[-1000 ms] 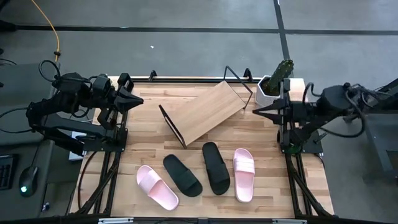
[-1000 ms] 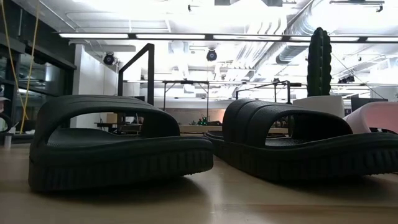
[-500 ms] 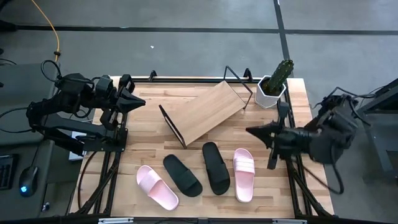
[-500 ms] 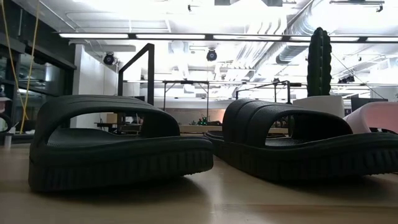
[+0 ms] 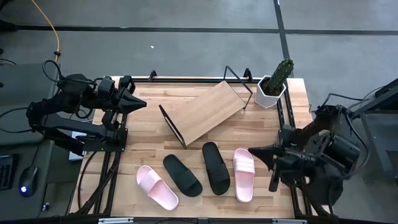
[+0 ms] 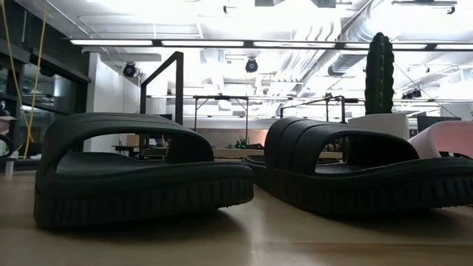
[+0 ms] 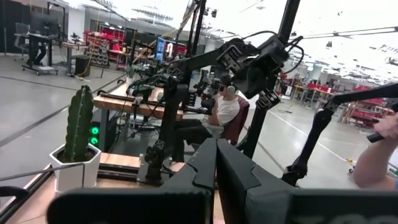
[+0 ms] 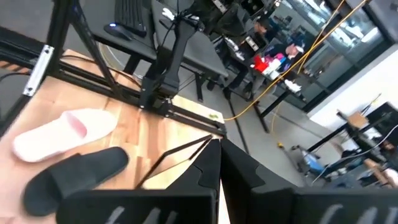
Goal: Pick and place slides into the shelf
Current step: Put the right pink slide on the shelf
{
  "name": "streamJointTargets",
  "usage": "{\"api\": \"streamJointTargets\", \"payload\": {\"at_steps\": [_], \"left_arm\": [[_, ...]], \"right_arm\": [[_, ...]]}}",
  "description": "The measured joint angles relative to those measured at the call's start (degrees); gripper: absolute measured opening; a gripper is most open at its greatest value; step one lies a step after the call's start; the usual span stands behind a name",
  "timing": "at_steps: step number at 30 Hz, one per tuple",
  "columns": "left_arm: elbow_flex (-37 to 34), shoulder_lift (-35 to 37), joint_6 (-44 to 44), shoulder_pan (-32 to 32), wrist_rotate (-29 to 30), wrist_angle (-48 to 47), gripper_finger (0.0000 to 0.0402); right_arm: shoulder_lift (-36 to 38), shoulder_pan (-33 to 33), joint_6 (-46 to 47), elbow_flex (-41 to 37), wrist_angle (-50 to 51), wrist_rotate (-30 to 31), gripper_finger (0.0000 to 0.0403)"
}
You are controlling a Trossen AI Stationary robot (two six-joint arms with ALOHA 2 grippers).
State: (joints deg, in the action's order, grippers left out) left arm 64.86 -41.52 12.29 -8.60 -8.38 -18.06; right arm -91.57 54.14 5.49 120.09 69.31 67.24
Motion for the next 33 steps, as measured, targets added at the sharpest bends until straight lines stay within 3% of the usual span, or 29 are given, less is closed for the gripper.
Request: {"api": "streamJointTargets", "payload": {"at_steps": [6,16,33], "left_arm": [[0.0,0.0,0.0,-0.01,0.0,-0.2,0.0001],[0.0,0.0,0.0,0.0,0.0,-0.2,0.0001],[0.0,0.0,0.0,-0.01,0.0,-3.05,0.0001]], "right_arm": [[-2.34,1.61,11.3,0.0,8.18,-0.24,0.0],[-7.51,1.89,27.66,0.0,20.91,-6.15,0.0],[-13.27,1.76,32.78,0.0,20.71,-13.92,0.0]]}}
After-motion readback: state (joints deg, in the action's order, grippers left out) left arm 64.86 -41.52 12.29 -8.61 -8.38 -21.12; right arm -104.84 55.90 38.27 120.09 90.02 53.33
